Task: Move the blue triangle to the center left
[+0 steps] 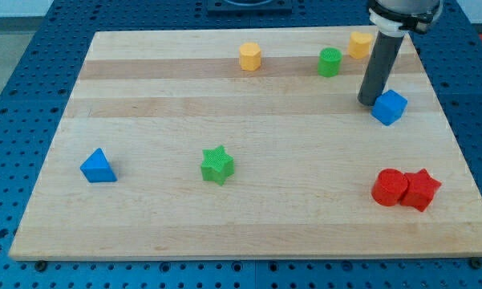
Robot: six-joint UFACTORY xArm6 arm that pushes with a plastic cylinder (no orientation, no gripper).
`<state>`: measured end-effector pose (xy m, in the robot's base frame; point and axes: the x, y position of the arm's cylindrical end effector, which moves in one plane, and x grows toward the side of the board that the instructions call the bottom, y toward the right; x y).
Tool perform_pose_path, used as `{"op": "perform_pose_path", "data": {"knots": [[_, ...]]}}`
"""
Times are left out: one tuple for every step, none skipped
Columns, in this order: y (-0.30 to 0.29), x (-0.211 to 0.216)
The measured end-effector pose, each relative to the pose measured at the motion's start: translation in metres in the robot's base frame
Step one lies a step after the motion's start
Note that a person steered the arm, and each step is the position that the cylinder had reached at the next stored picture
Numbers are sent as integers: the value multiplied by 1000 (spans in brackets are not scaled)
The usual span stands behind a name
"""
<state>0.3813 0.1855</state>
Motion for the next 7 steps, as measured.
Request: {"op": "perform_pose_path", "data": {"knots": [[0, 0], [-17, 2], [-100, 32], [-164, 49], [-219, 51], [-269, 51], [-320, 51]]}}
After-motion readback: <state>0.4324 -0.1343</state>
